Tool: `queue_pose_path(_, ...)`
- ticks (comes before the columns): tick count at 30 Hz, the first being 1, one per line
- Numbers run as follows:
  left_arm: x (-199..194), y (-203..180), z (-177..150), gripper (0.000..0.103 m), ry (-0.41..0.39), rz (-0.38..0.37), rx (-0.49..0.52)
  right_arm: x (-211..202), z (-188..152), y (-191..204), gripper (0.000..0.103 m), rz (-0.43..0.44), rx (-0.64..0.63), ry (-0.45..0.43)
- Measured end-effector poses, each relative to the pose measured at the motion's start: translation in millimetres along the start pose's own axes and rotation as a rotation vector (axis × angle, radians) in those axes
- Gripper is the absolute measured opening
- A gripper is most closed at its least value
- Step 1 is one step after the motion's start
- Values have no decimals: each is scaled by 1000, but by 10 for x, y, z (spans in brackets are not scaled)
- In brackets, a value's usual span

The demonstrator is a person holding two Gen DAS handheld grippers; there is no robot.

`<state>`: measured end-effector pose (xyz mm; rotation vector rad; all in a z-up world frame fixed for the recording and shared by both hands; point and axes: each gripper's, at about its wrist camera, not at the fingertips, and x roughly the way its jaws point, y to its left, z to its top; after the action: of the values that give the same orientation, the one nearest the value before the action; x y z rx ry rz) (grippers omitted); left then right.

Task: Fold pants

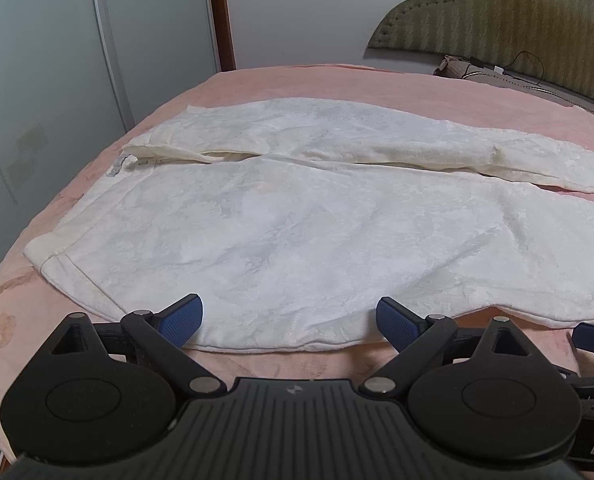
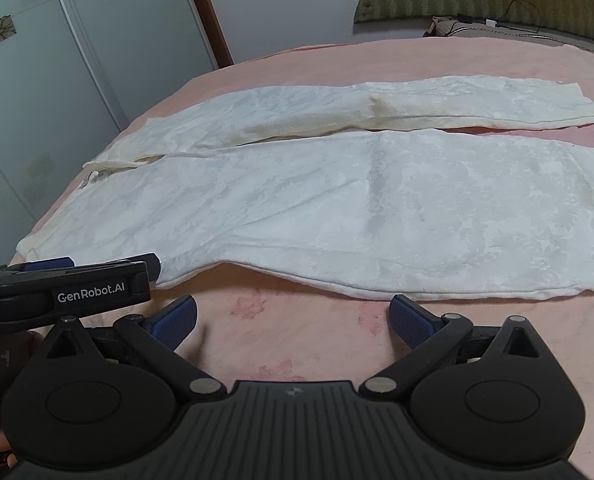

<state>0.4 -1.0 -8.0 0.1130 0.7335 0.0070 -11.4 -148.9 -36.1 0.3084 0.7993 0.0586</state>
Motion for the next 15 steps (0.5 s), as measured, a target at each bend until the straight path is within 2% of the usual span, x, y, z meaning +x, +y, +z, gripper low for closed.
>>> queue_pose_path(15,22,-12,-10,96,8,4,13,13,-7,25,103,19,-9,5)
